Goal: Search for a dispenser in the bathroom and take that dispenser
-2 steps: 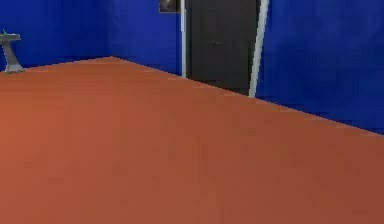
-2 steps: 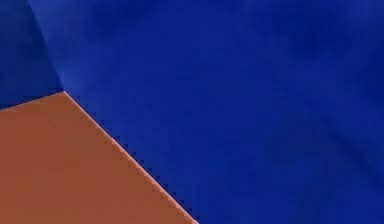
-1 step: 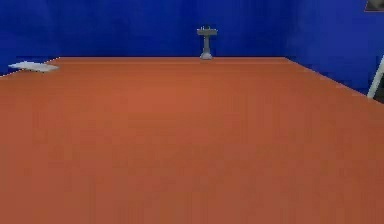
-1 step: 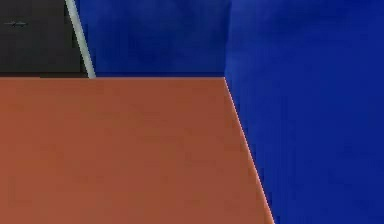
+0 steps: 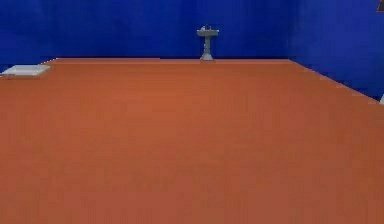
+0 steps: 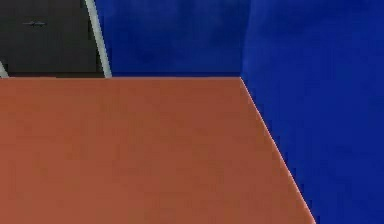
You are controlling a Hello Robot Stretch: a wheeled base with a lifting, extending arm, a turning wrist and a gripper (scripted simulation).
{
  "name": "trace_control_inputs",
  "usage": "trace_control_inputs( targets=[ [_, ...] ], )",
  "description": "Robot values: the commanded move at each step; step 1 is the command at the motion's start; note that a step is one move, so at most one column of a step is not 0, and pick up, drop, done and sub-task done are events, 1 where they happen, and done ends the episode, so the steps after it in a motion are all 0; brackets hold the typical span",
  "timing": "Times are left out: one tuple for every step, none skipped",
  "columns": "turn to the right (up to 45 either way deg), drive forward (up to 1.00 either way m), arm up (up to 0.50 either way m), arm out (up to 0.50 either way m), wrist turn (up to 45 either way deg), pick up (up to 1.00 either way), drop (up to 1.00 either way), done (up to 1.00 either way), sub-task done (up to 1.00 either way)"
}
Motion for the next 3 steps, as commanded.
trace_control_inputs(
  targets=[
    [45.0, 0.00, 0.00, 0.00, 0.0, 0.00, 0.00, 0.00, 0.00],
    [45.0, 0.00, 0.00, 0.00, 0.0, 0.00, 0.00, 0.00, 0.00],
    [39.0, 0.00, 0.00, 0.00, 0.0, 0.00, 0.00, 0.00, 0.00]
  ],
)
